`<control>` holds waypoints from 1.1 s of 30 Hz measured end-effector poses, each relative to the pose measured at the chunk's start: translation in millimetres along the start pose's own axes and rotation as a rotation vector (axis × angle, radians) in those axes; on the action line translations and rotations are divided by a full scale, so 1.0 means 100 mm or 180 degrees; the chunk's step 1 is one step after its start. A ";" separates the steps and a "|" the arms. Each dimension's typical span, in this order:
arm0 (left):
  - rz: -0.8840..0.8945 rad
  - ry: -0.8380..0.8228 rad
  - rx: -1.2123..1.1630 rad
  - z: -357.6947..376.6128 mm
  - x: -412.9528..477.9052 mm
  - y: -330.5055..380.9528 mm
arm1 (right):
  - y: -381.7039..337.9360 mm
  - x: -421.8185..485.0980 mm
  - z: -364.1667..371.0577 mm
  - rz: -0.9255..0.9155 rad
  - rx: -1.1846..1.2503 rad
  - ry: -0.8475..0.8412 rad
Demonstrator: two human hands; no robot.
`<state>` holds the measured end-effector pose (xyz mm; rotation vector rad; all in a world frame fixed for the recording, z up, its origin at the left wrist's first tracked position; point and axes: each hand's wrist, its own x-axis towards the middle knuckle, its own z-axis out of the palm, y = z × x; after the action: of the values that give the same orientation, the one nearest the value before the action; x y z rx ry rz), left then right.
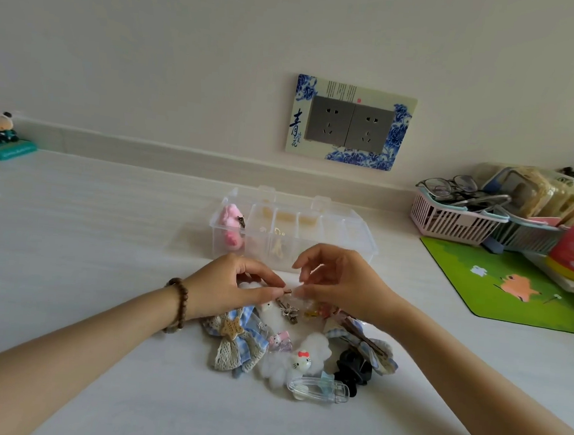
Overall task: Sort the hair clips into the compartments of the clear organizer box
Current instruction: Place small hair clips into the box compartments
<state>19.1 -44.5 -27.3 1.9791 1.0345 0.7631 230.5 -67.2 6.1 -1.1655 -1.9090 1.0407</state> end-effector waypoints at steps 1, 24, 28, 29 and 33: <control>-0.0020 0.0008 -0.0008 0.00 0.00 0.00 | -0.03 0.02 -0.03 -0.0022 0.0073 0.0084; 0.0096 0.0015 0.0206 -0.01 0.01 0.04 | -0.02 -0.15 -0.17 -0.0170 -0.1783 -0.0331; 0.0058 0.0033 0.0227 0.01 0.02 0.06 | 0.03 -0.14 -0.14 -0.0110 -0.1632 -0.0287; 0.0049 0.0034 0.0228 0.01 0.02 0.06 | 0.04 -0.14 -0.12 -0.0105 -0.1594 -0.0280; 0.0044 0.0037 0.0235 0.02 0.04 0.05 | 0.06 -0.15 -0.11 -0.0147 -0.1452 -0.0251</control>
<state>24.6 -43.6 -23.3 2.0486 1.0708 0.7544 247.7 -75.9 4.5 -1.3304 -2.3001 0.6481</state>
